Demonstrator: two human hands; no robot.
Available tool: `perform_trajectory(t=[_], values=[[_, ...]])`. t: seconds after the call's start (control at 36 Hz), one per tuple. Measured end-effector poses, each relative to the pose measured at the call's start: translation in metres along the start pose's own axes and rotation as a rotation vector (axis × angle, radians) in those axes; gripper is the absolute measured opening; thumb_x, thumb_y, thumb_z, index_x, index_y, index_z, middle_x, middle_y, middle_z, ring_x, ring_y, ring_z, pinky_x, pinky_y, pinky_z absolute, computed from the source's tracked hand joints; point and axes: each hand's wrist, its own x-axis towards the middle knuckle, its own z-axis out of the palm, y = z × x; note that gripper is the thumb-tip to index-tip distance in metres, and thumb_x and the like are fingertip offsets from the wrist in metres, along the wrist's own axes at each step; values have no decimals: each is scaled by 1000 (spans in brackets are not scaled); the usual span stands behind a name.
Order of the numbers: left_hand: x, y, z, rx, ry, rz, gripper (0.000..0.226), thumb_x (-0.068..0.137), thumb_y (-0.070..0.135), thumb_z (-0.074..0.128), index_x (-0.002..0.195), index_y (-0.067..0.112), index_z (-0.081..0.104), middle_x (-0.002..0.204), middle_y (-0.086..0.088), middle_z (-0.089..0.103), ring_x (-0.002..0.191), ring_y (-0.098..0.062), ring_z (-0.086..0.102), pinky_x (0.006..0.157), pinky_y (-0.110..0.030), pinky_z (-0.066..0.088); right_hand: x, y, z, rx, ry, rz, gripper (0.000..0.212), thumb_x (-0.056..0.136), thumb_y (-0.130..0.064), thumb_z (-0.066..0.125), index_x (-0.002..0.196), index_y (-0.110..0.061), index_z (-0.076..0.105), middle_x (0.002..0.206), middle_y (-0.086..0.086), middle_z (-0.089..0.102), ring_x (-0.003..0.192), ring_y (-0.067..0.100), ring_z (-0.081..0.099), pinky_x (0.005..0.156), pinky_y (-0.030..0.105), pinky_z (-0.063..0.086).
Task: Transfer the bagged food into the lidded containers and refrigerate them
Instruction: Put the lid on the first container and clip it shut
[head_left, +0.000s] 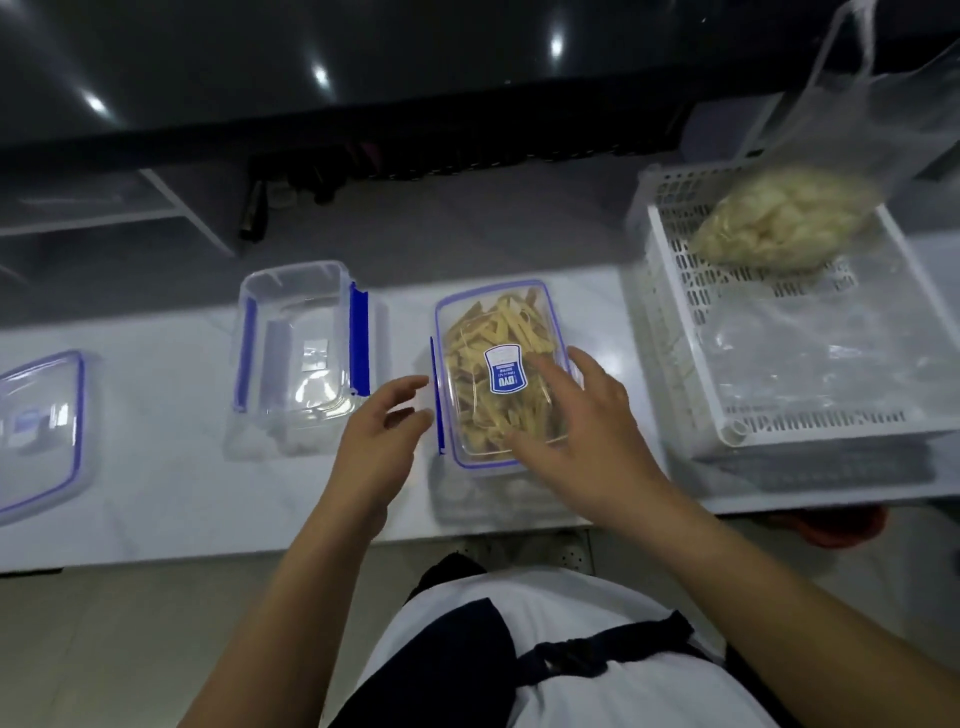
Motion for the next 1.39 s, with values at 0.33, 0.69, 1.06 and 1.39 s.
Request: perform_trajectory(t=[0.33,0.69,1.06,1.39], values=[[33,1,-12,-325,-264,-337,54,102,38,54,152,28,37,119,8,54,129,-28,52,107,-56,45,57,-52,54,-597,-87,241,101,76,-82,53,155,-40,6,167,11,-7,151,42,-9,114,69,9],[71,-27,-18,-417,-420,-380,57,94,-7,54,140,27,51,103,-7,77,88,-25,77,69,-39,63,31,-39,66,-513,19,422,101,69,-84,56,146,-63,-5,166,-3,-16,150,39,-18,115,67,14],[72,-30,-25,-406,-499,-284,67,93,-15,49,142,32,49,101,-11,77,79,-25,75,58,-32,60,76,-46,74,-527,53,434,97,64,-87,55,146,-66,7,168,-8,-9,151,36,-10,113,61,10],[77,-34,-29,-419,-540,-316,74,94,-14,51,150,33,41,113,-18,71,86,-27,76,63,-36,61,27,-40,87,-496,79,449,101,63,-78,64,144,-67,3,164,-11,-7,147,40,1,113,60,20]])
